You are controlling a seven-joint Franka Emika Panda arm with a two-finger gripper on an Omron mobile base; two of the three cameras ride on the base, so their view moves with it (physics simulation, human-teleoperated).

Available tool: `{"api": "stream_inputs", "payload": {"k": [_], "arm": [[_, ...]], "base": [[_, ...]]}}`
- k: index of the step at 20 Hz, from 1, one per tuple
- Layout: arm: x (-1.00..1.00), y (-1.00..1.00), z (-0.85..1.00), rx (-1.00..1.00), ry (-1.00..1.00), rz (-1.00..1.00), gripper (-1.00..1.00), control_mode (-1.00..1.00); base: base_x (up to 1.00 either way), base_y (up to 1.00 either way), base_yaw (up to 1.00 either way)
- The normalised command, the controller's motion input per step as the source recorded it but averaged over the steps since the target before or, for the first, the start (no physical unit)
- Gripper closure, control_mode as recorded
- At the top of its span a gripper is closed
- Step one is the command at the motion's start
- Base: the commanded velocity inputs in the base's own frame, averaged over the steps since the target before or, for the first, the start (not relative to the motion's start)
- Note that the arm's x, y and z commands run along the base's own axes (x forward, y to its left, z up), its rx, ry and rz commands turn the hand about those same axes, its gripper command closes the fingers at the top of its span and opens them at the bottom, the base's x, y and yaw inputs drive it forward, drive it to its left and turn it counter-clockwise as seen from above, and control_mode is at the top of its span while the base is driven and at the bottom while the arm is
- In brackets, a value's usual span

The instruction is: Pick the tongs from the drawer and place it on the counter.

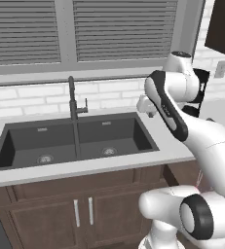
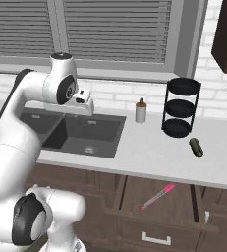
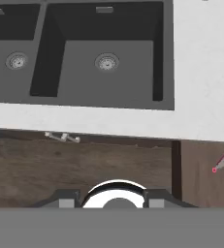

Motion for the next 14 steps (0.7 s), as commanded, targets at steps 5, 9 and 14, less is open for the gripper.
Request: {"api": "stream_inputs", "payload": {"k": [5,9,14], "arm": [[-0.3,-0.2,-0.02,0.0,0.0,-0.02,-1.0,-1.0],[-0.64,-0.76,-0.43,0.03,0.03,-0.06,-1.0,-1.0],[-0.45,-1.0,-0.67,0.04,0.04,-0.02,-1.0,-1.0]], "base": [[0.0,0.0,0.0],[0.0,0.0,0.0],[0.0,0.0,0.0]]}}
